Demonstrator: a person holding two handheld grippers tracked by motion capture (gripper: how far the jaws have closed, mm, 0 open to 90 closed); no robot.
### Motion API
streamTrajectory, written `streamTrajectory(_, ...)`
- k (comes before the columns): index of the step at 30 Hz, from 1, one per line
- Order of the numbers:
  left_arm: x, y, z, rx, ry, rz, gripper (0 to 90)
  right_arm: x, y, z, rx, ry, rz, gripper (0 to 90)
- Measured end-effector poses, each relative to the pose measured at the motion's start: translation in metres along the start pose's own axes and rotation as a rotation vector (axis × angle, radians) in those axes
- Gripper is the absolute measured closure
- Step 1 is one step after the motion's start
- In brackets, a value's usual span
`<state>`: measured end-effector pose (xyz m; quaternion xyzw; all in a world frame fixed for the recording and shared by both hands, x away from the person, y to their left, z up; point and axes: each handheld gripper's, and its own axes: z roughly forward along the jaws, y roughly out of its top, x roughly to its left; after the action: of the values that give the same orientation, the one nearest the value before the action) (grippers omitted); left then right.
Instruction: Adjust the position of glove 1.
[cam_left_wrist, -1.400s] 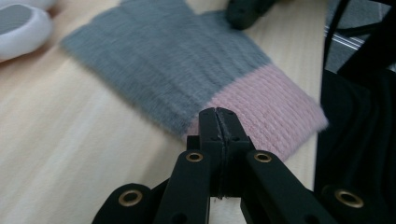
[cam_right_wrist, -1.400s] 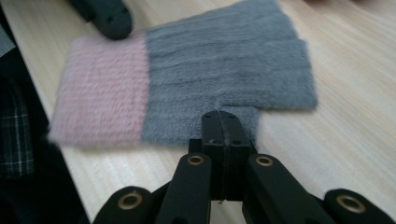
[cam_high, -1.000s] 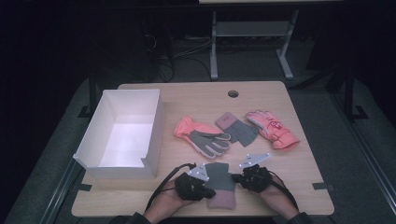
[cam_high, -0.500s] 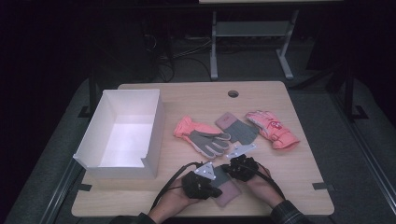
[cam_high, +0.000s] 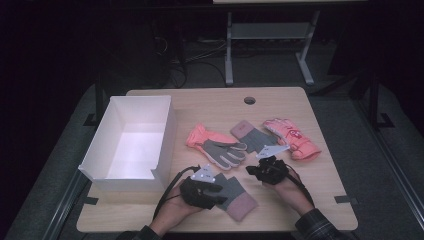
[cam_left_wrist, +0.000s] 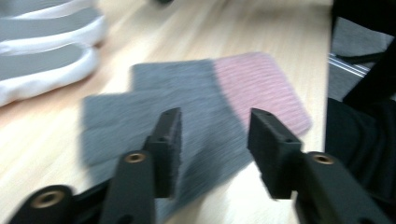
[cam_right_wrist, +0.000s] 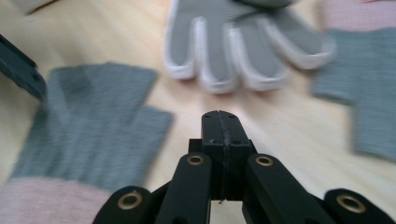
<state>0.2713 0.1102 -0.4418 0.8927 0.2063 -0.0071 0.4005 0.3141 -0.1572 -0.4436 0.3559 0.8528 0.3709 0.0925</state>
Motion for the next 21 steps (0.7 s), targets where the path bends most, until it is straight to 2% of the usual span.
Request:
streamTrajectory(2,0.003,-0.003,-0.004,-0.007,0.032,-0.011,43.1,-0.010,0.001,-0.005,-0.016,-0.021,0.026,90.0)
streamTrajectory(3,0.004,-0.004,-0.006,-0.004,0.045,-0.008,33.9,-0.020,0.003,-0.010,-0.026,-0.039,0.045,90.0)
streamTrajectory(4,0.004,-0.005,-0.006,-0.011,0.060,-0.010,33.9,-0.020,0.003,-0.010,-0.026,-0.039,0.045,90.0)
streamTrajectory(5,0.005,-0.007,-0.007,-0.014,0.086,-0.016,26.3,-0.033,0.006,-0.012,-0.036,-0.060,0.048,90.0)
streamTrajectory(6,0.005,-0.007,-0.007,-0.014,0.086,-0.016,23.5,-0.033,0.006,-0.012,-0.036,-0.060,0.048,90.0)
streamTrajectory(7,0.007,-0.007,-0.007,-0.003,0.093,-0.009,20.5,-0.044,0.009,-0.013,-0.043,-0.080,0.063,90.0)
streamTrajectory(8,0.007,-0.008,-0.007,-0.003,0.099,-0.016,20.5,-0.044,0.009,-0.013,-0.043,-0.080,0.063,90.0)
streamTrajectory(9,0.008,-0.010,-0.007,0.004,0.108,-0.019,16.6,-0.057,0.013,-0.011,-0.039,-0.093,0.082,90.0)
streamTrajectory(10,0.008,-0.011,-0.008,0.007,0.112,-0.021,16.6,-0.057,0.013,-0.011,-0.039,-0.093,0.082,90.0)
streamTrajectory(11,0.008,-0.012,-0.008,-0.001,0.112,-0.026,15.0,-0.068,0.016,-0.008,-0.054,-0.103,0.100,90.0)
streamTrajectory(12,0.009,-0.012,-0.009,0.005,0.115,-0.024,15.0,-0.068,0.016,-0.008,-0.054,-0.103,0.100,90.0)
streamTrajectory(13,0.009,-0.012,-0.008,-0.003,0.116,-0.031,14.7,-0.077,0.019,-0.004,-0.038,-0.115,0.112,90.0)
streamTrajectory(15,0.010,-0.012,-0.009,0.001,0.124,-0.030,14.6,-0.081,0.020,-0.003,-0.029,-0.133,0.101,90.0)
streamTrajectory(17,0.011,-0.013,-0.008,0.004,0.130,-0.031,14.7,-0.089,0.022,0.003,-0.044,-0.134,0.107,90.0)
streamTrajectory(18,0.012,-0.013,-0.008,0.005,0.130,-0.031,14.7,-0.089,0.022,0.003,-0.044,-0.134,0.107,90.0)
streamTrajectory(21,0.013,-0.013,-0.008,0.005,0.132,-0.030,14.6,-0.095,0.018,0.016,0.002,-0.147,0.096,90.0)
